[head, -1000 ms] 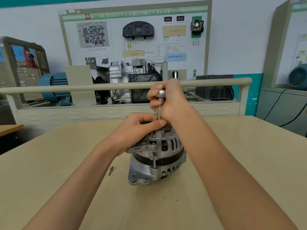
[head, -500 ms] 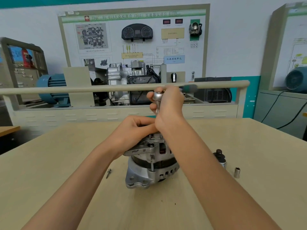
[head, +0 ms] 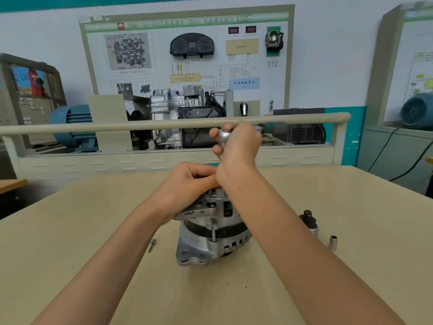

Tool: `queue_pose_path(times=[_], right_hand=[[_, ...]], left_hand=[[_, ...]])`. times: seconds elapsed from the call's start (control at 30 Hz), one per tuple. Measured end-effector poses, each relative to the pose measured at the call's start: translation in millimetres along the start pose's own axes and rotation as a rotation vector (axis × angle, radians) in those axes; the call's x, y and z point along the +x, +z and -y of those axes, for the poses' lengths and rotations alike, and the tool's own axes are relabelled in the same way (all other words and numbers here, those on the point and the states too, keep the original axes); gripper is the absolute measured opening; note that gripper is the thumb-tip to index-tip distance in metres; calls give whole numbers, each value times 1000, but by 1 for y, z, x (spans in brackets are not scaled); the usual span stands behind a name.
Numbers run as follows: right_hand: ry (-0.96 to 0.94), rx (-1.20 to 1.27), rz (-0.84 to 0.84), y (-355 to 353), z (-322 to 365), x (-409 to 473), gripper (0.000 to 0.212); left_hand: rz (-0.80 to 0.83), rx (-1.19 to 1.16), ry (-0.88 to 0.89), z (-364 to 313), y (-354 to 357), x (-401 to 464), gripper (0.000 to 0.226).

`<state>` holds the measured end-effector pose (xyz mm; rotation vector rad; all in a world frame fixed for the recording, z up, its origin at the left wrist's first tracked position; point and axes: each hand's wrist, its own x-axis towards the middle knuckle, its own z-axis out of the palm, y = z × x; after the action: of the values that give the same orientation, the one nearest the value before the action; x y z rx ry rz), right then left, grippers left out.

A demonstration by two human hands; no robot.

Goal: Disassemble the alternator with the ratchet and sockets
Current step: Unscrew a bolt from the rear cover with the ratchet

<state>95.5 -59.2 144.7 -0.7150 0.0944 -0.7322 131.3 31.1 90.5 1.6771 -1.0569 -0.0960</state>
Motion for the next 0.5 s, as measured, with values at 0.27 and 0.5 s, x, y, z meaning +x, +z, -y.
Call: queue_pose_path(times=[0.27,0.5], right_hand=[[688,-108,680,-10,25,19,26],[-22,1,-17,1,0,1,27]], left_hand=[[53,-74,-39,0,-3,-3,25],[16,-46,13,0,-1,-2,27]])
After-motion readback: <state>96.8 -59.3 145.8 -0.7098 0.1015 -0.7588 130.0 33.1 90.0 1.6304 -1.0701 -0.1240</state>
